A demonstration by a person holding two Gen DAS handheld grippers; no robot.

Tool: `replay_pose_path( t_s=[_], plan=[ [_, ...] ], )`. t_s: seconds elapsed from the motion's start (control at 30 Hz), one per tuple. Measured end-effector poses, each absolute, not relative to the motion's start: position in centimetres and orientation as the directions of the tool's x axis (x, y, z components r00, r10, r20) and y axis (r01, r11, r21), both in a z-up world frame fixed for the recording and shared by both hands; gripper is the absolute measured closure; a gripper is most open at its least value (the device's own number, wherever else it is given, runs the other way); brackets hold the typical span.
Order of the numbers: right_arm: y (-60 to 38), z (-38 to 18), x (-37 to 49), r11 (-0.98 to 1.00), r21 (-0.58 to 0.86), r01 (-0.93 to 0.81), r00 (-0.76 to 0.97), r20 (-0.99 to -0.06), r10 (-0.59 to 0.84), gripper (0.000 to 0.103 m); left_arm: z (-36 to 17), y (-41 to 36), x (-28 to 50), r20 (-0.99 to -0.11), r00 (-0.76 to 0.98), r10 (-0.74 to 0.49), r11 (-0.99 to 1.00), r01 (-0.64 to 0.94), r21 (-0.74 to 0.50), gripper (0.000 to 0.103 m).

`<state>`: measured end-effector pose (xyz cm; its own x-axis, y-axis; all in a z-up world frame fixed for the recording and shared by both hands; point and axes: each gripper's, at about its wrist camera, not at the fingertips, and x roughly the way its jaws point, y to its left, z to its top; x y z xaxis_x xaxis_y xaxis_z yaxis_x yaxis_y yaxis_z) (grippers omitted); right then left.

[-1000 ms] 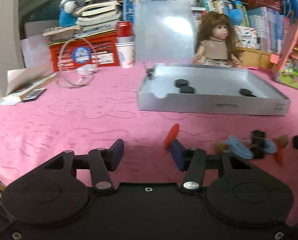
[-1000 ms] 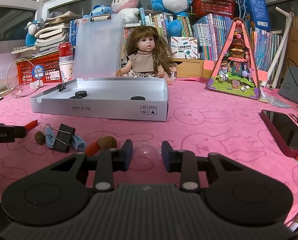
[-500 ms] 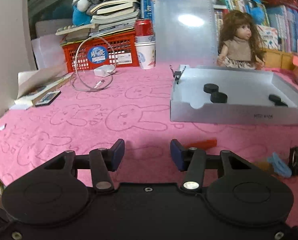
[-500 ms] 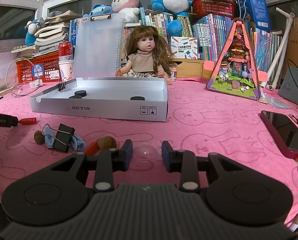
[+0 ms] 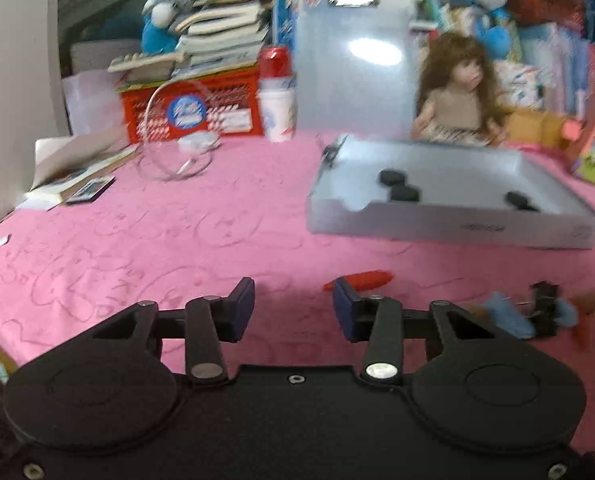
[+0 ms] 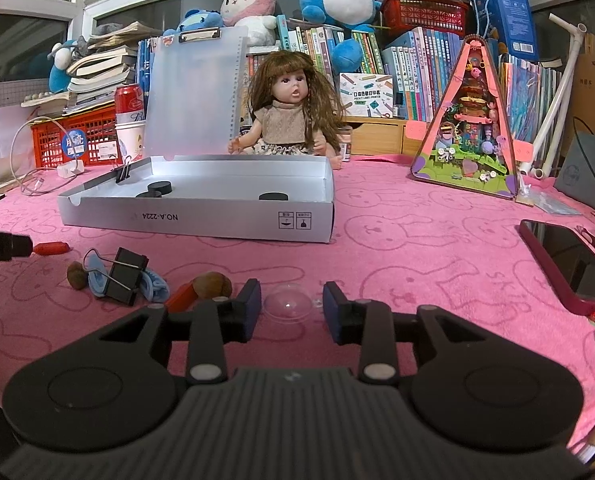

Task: Organize rigid objects
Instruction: 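Grasp the red carrot piece with the left tool while the right tool grasps the clear dome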

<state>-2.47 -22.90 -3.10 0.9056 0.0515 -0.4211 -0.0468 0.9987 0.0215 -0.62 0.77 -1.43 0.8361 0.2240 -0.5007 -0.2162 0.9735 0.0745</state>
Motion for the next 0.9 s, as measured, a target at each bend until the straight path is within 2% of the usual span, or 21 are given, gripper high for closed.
replay_pose_path(
  t_s=[0.37,0.6,0.8,0.9],
  plan=[
    [-22.9,-3.1,-2.4,0.999,0.021,-0.044,0.905,-0.422,0.049,0.052,-2.0,1.2,2.0,-0.5,0.837,0.222,0.975,-0.185,0.124,0.064],
    [-22.9,-3.1,-2.4,0.999,0.019,-0.043,0.905,-0.422,0.047,0.051,-1.8,1.9,2.4,-0.488,0.85,0.199,0.98,-0.188,0.072,0.063],
    [-22.9,-3.1,-2.4,0.999,0.02,-0.044,0.905,-0.422,0.048,0.051,-1.5,1.8,0.9,-0.444,0.886,0.13,0.99,-0.14,0.012,0.048],
    [-22.9,-3.1,-2.4,0.999,0.02,-0.042,0.906,-0.421,0.047,0.051,-1.5,1.1,0.5,-0.431,0.896,0.107,0.994,-0.112,0.014,0.044]
  ],
)
